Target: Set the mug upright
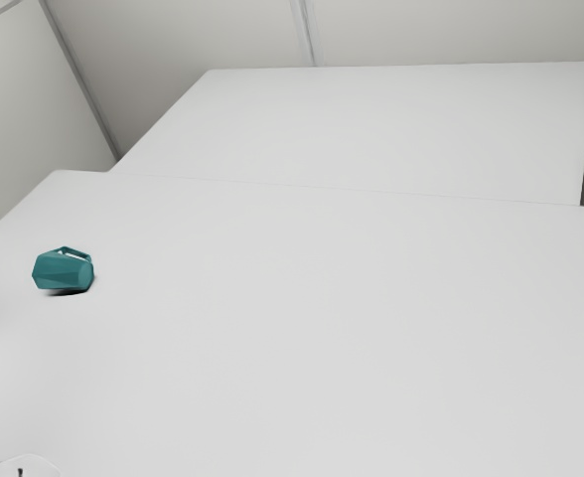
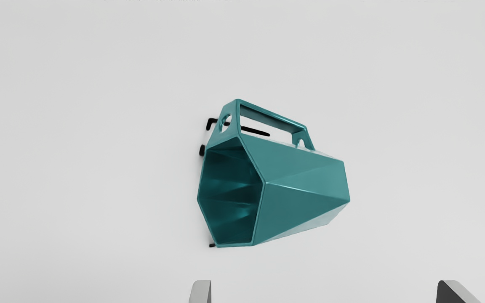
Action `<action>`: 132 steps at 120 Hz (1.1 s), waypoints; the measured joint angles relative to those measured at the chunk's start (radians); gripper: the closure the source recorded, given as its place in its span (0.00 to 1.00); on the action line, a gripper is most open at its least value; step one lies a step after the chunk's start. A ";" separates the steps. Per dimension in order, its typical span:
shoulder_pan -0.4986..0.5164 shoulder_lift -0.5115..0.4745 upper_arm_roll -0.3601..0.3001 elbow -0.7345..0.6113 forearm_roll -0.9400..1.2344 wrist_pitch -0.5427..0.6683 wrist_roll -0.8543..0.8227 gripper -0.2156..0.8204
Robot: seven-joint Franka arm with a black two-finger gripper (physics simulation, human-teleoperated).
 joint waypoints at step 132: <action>0.025 0.269 -0.002 0.151 -0.236 -0.158 0.037 0.23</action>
